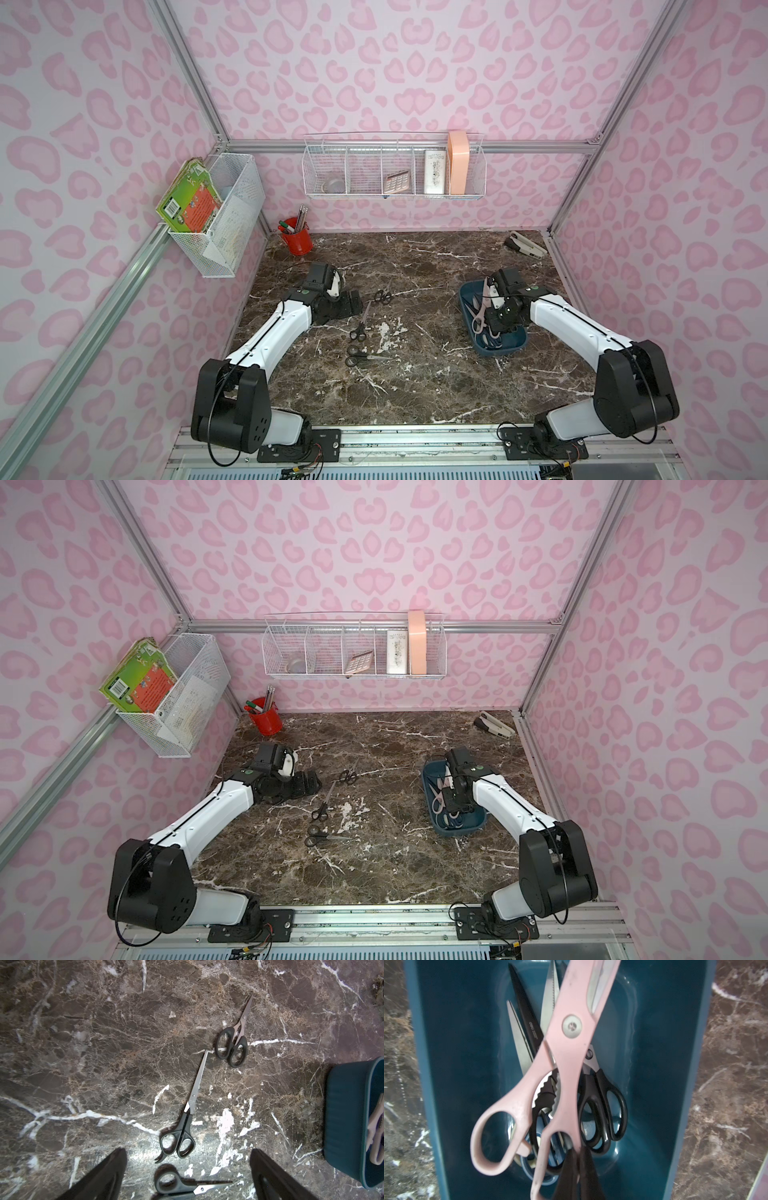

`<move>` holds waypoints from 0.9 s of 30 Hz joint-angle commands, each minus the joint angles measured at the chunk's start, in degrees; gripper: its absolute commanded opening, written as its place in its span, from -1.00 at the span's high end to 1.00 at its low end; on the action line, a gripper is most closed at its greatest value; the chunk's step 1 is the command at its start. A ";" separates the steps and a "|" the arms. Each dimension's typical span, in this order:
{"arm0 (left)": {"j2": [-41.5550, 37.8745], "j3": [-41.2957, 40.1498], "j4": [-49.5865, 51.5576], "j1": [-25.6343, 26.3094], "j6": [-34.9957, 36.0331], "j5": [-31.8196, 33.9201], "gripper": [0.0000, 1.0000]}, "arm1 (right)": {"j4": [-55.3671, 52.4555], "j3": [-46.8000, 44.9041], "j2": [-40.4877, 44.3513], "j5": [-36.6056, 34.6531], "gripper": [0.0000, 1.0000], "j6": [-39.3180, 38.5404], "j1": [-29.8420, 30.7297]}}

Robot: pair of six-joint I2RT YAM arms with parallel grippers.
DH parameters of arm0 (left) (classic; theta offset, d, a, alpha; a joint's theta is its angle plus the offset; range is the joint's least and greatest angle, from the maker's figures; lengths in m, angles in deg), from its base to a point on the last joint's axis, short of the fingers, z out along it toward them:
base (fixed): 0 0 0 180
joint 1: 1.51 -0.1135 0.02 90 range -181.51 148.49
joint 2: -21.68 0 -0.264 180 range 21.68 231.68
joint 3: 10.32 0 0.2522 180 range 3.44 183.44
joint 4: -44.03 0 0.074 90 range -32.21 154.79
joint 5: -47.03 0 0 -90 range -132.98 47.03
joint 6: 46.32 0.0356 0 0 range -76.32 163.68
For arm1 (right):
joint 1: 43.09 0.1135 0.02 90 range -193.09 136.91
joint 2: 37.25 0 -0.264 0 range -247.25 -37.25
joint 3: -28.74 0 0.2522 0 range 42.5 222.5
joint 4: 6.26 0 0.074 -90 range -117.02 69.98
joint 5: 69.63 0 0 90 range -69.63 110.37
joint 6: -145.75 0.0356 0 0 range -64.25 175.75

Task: Put the scissors into the storage box
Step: Place the scissors in the storage box.

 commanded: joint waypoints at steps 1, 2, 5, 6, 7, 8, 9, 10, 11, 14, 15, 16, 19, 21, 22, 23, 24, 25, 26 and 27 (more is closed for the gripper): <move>-0.24 -0.26 0.37 -0.02 0.38 0.54 -0.95 | -0.33 0.28 -1.73 0.68 1.00 -0.61 -0.32; -0.34 -0.42 0.37 -0.04 0.38 0.64 -0.95 | -0.21 0.23 -2.34 0.54 1.00 -0.74 -0.30; -0.95 -0.87 0.37 -0.04 0.38 0.94 -0.95 | -0.38 0.34 -4.58 0.07 1.00 -0.73 -0.25; -1.05 -1.00 0.41 -0.04 0.38 1.07 -0.95 | -0.29 0.25 -5.09 -0.50 1.00 -0.52 -0.26; -1.27 -1.11 0.37 -0.05 0.43 1.21 -0.95 | -0.75 0.58 -5.53 -0.59 1.00 -0.28 -0.17; -1.44 -1.19 0.37 -0.09 0.48 1.25 -0.95 | -1.39 1.10 -5.85 -0.63 1.00 0.06 0.03; -1.45 -1.33 0.48 -0.04 0.60 1.34 -0.95 | -1.77 1.33 -5.93 -0.83 1.00 0.35 0.45; -1.55 -1.26 0.46 -0.06 0.56 1.48 -0.95 | -1.91 1.42 -5.57 -1.20 1.00 0.55 1.10; -1.61 -1.34 0.46 -0.02 0.58 1.53 -0.95 | -2.04 1.49 -5.08 -1.29 1.00 0.73 1.73; -1.42 -1.24 0.37 -0.02 0.70 1.75 -0.95 | -3.32 2.50 -4.32 -1.20 1.00 1.56 3.88; -1.29 -1.09 0.36 -0.02 0.71 1.69 -0.95 | -3.97 2.88 -4.50 -1.18 1.00 1.99 4.27; -1.16 -1.08 0.34 -0.02 0.54 1.59 -0.95 | -4.47 3.29 -4.63 -1.16 1.00 2.52 4.47; -1.40 -1.08 0.31 -0.02 0.38 1.18 -0.95 | -5.82 4.07 -4.52 -0.91 0.90 3.87 4.53; -1.90 -1.45 0.27 -0.02 0.43 1.41 -0.95 | -6.95 4.91 -4.61 -1.27 0.60 4.55 4.47; -2.15 -1.69 0.11 -0.06 0.47 1.69 -0.95 | -7.48 5.28 -4.68 -1.63 0.45 4.89 4.40; -2.28 -1.89 0.02 -0.05 0.56 1.83 -0.95 | -8.15 5.71 -4.81 -2.01 0.33 5.14 4.24; -2.30 -1.97 0.02 -0.02 0.64 1.89 -0.95 | -8.68 6.13 -4.83 -3.19 0.19 5.51 4.26; -2.29 -2.02 0.02 -0.01 0.69 1.84 -0.95 | -9.01 6.37 -4.68 -4.61 0.10 5.72 4.13; -2.20 -2.01 0.02 -0.03 0.56 1.82 -0.95 | -9.30 6.75 -4.31 -6.04 0.08 5.77 4.00; -2.21 -2.03 0.02 -0.07 0.48 1.75 -0.95 | -9.50 7.17 -3.84 -6.67 0.09 5.82 3.72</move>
